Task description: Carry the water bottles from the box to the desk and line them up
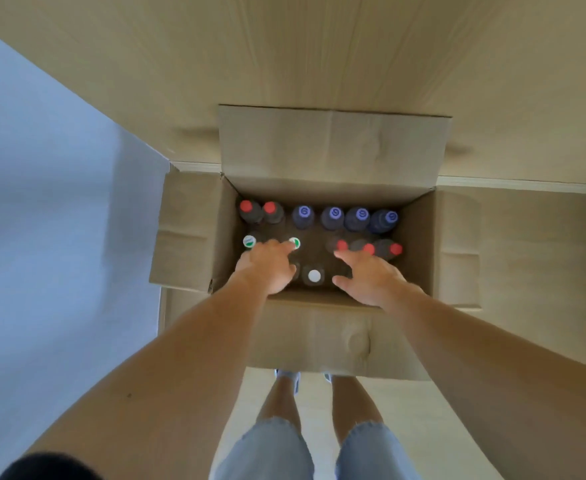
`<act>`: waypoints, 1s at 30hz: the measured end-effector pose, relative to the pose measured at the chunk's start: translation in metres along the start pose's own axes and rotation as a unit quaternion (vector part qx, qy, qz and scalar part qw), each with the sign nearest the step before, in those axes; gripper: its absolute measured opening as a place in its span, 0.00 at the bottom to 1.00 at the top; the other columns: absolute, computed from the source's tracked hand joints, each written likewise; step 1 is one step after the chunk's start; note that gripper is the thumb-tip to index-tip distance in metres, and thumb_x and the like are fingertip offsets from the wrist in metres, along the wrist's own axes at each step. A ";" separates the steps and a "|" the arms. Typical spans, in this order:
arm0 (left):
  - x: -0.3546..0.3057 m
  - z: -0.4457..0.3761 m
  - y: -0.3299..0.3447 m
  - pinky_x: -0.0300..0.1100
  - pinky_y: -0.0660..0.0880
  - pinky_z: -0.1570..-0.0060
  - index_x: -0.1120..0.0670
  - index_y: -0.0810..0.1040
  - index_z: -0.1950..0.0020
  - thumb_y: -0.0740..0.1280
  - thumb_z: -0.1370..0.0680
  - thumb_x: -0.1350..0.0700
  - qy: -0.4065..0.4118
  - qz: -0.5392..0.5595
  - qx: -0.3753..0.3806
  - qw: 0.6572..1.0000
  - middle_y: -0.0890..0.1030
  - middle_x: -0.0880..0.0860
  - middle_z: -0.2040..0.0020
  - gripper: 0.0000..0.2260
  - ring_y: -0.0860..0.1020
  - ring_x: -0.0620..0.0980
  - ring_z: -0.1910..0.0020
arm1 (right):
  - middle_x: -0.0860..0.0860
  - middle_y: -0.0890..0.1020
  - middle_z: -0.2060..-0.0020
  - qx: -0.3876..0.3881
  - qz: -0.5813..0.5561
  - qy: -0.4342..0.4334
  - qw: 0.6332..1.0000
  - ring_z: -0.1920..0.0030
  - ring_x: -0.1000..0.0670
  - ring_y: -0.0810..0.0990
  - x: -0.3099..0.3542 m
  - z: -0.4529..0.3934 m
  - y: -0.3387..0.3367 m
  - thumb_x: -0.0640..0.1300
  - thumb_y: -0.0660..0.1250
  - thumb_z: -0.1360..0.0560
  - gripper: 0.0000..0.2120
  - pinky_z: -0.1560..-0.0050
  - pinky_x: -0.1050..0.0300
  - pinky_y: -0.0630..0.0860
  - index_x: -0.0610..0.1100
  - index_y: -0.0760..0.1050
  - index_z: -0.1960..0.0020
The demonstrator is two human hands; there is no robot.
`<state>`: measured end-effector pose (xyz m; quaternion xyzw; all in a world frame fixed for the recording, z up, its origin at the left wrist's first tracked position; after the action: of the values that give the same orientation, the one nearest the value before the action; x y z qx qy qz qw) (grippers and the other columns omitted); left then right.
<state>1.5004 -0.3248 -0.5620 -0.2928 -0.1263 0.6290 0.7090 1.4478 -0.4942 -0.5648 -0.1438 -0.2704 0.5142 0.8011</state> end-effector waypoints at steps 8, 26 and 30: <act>0.041 -0.103 0.084 0.53 0.71 0.31 0.46 0.61 0.20 0.66 0.18 0.53 -0.005 -0.009 0.059 0.998 0.67 0.52 0.24 0.28 0.69 0.57 0.27 | 0.51 0.64 0.22 0.060 0.011 -0.025 0.998 0.25 0.44 0.65 -0.021 -0.109 0.079 0.53 0.64 0.19 0.29 0.27 0.45 0.66 0.57 0.57 0.20; 0.063 -0.208 0.172 0.54 0.72 0.32 0.47 0.61 0.21 0.76 0.26 0.55 0.050 -0.031 0.109 0.992 0.75 0.57 0.31 0.36 0.74 0.59 0.33 | 0.44 0.76 0.36 0.078 0.053 -0.099 0.991 0.36 0.41 0.76 -0.036 -0.228 0.159 0.46 0.80 0.33 0.39 0.37 0.49 0.73 0.49 0.65 0.28; 0.059 -0.205 0.162 0.50 0.72 0.34 0.46 0.67 0.23 0.75 0.26 0.56 0.067 0.007 0.085 0.994 0.77 0.56 0.33 0.33 0.76 0.58 0.35 | 0.45 0.79 0.38 0.053 0.009 -0.131 0.990 0.38 0.42 0.78 -0.031 -0.224 0.148 0.46 0.76 0.30 0.30 0.38 0.49 0.74 0.48 0.70 0.30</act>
<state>1.4905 -0.3143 -0.8299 -0.2738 -0.0230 0.6215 0.7336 1.4571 -0.4480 -0.8307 -0.0353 -0.3444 0.5494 0.7604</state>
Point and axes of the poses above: each hand's wrist, its own z-axis away from the middle knuckle, its own y-axis out of the palm, x = y × z, the point moved 9 cm from there along -z, towards the middle knuckle
